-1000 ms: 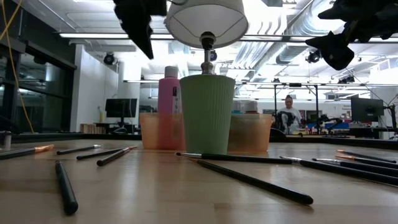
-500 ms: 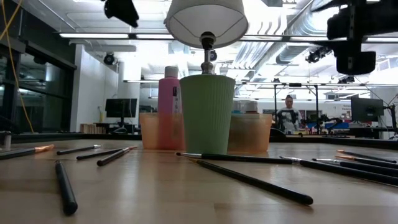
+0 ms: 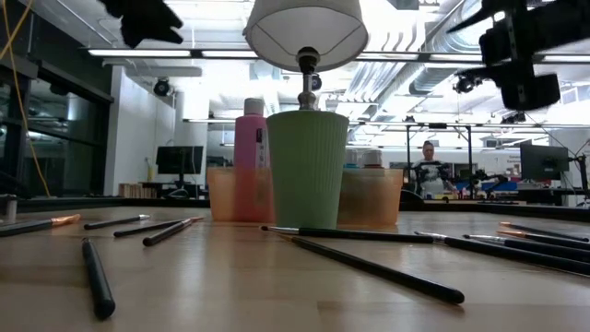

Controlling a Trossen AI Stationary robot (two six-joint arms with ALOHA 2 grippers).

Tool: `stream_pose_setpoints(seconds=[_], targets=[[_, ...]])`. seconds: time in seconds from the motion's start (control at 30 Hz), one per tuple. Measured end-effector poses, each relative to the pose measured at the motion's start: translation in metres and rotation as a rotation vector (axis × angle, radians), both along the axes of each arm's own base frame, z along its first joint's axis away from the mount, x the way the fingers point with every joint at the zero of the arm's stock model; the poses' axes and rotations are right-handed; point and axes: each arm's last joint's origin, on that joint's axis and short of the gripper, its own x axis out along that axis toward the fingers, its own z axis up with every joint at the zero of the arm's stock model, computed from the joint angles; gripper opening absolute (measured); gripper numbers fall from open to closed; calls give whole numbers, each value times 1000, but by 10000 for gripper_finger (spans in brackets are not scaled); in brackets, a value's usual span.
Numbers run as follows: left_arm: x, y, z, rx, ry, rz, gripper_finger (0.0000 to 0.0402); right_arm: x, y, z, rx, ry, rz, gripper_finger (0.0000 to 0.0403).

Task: Pick & Place Paint Supplies
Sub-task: Put the orange paintbrushes into the green cup

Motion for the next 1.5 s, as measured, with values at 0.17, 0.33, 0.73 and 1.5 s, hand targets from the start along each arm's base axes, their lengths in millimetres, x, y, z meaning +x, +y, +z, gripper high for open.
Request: stream_pose_setpoints(seconds=[0.17, 0.33, 0.73, 1.5], targets=[[-22, -5, -24, -41, -132, -25, 172, 5, -1, 31, -5, 139, -33, 250], [-43, -11, -44, -66, -237, -102, 172, 16, 0, 57, 65, 374, -70, 250], [-48, -16, -106, -124, -417, -240, 172, 64, 9, 52, 245, 996, -196, 250], [-42, -13, -138, -26, -302, -208, 172, 92, -19, -63, 284, 1347, -281, 250]])
